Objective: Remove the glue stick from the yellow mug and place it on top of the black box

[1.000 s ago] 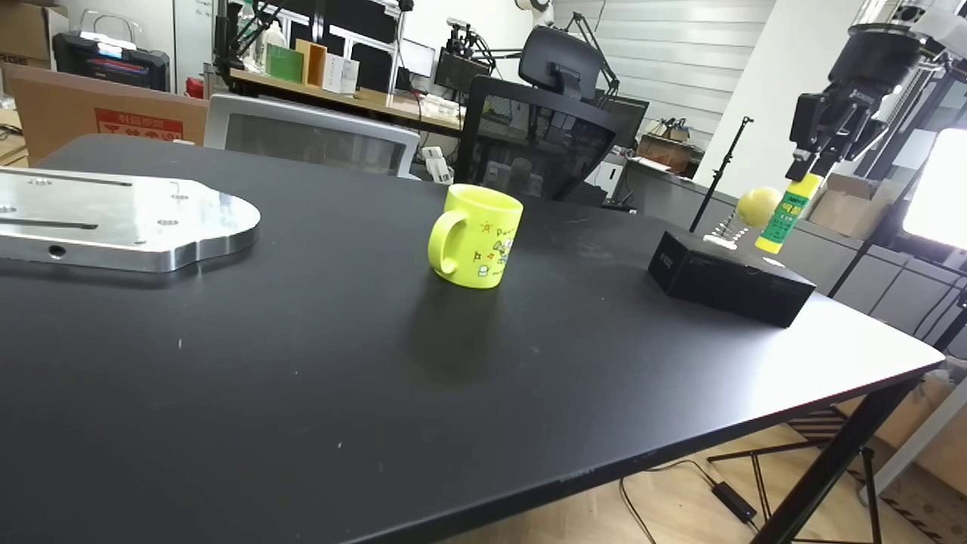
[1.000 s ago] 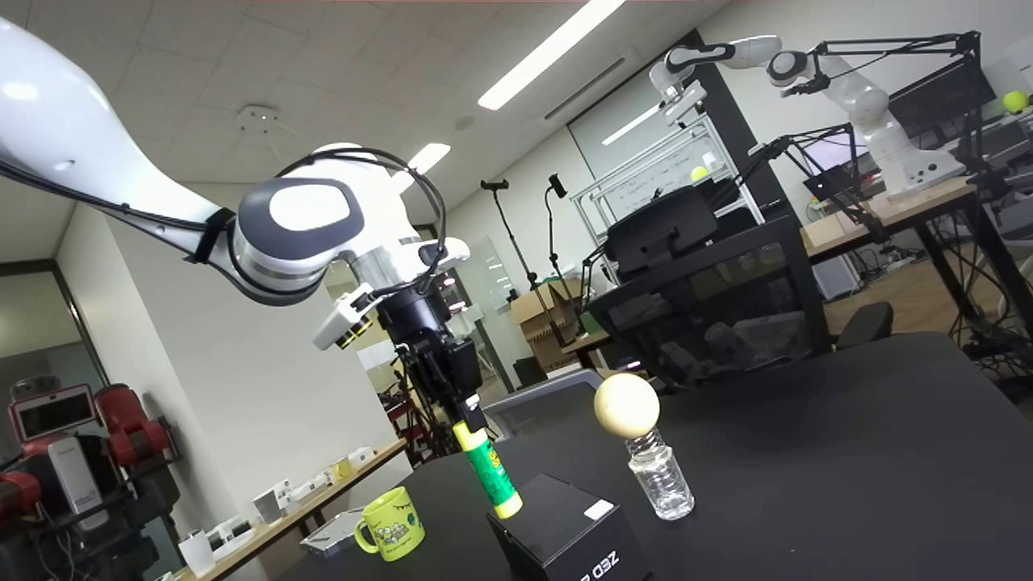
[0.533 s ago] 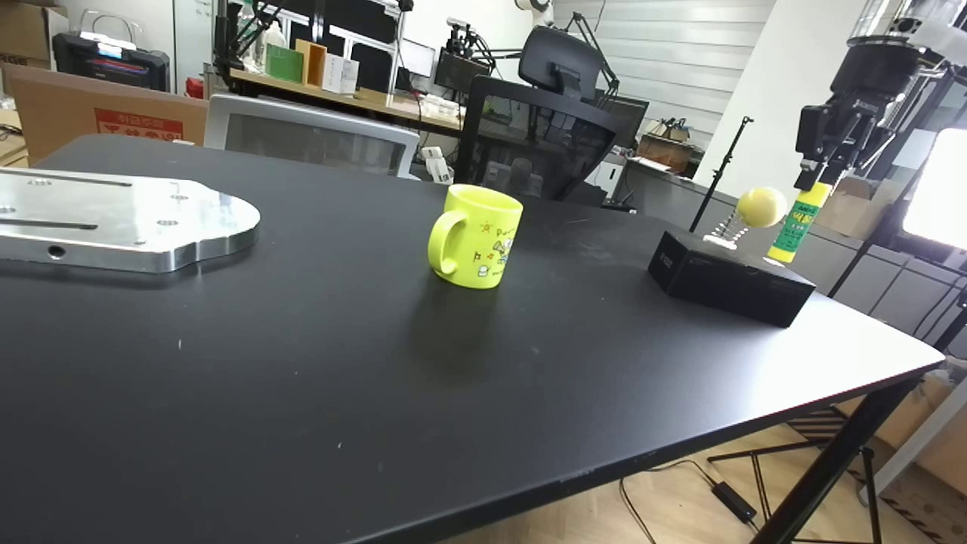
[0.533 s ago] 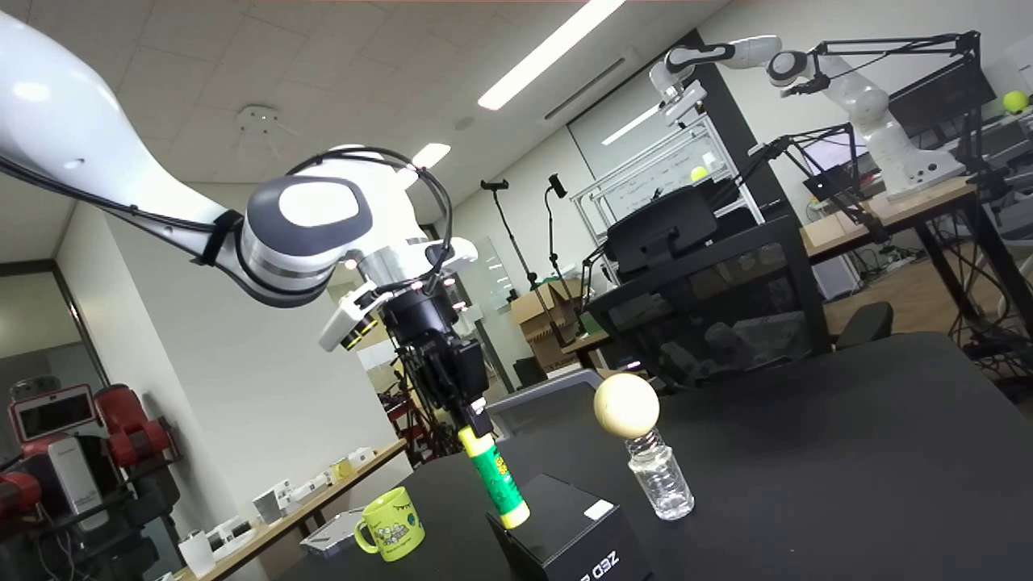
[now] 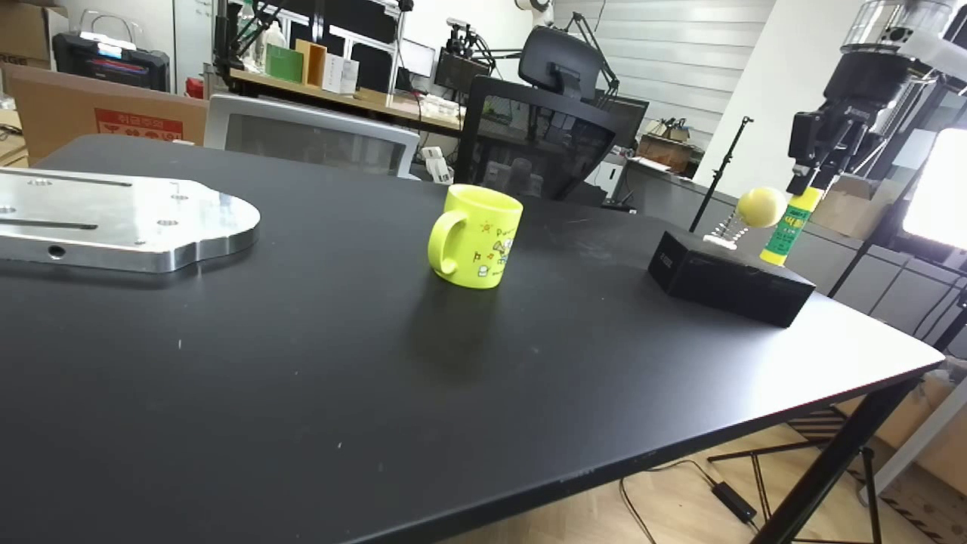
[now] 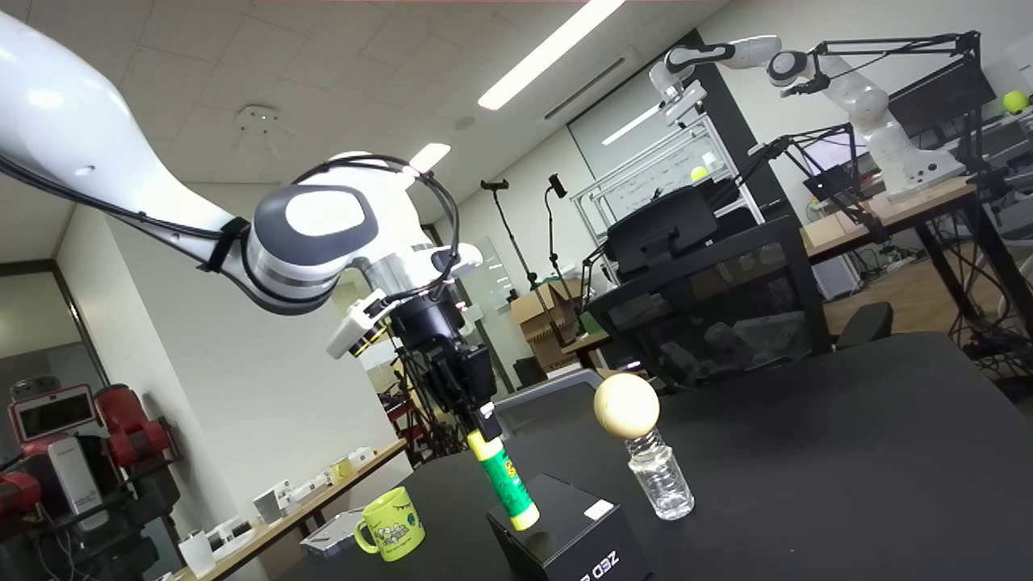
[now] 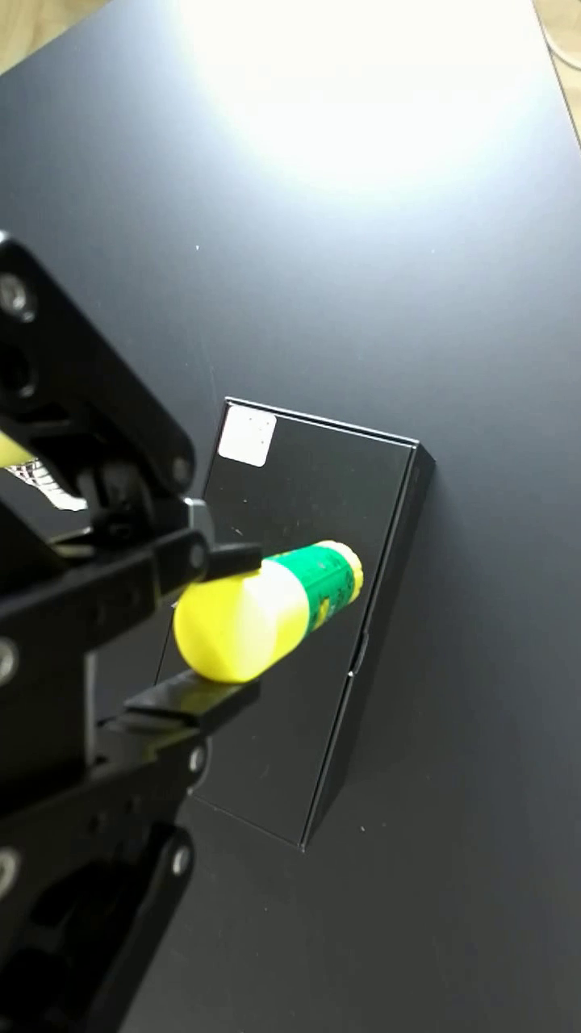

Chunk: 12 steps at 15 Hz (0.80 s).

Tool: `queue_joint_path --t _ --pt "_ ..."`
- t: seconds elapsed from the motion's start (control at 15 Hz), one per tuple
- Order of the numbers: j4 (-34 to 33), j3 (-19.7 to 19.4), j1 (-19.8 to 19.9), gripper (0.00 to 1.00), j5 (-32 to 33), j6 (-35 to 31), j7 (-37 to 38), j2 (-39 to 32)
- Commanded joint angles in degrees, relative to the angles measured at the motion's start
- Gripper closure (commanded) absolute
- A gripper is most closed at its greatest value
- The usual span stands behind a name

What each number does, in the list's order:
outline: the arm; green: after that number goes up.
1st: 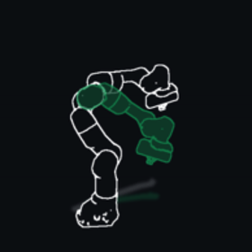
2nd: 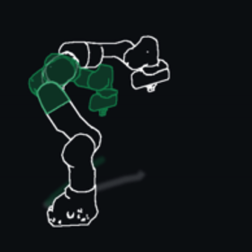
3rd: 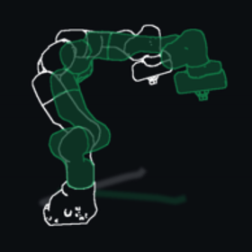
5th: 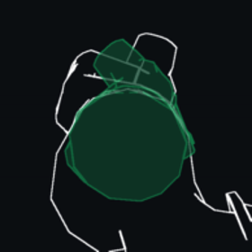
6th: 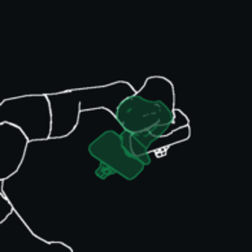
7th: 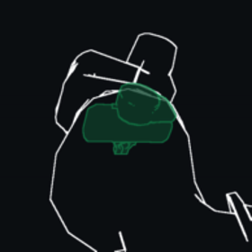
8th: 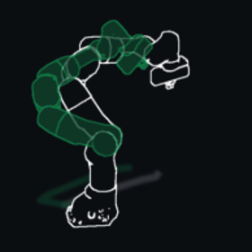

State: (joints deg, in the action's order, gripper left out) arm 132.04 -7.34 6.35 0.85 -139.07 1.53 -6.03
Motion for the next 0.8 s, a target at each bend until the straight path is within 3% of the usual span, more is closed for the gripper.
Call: queue_joint_path --t 0.0,0.33,0.4,0.47,0.73 --pt "-0.10 0.14 0.23 0.92 -0.50 -1.74 0.20 -0.86" --pt "0.04 0.26 0.29 0.92 -1.76 -2.64 -0.08 -1.52" --pt "0.04 0.26 0.29 0.42 -1.95 -2.52 -0.07 -1.55" --pt "0.15 0.29 0.31 0.41 -2.16 -2.36 -0.26 -1.38" --pt "0.47 0.02 0.38 0.14 -2.36 -0.48 0.06 1.04"
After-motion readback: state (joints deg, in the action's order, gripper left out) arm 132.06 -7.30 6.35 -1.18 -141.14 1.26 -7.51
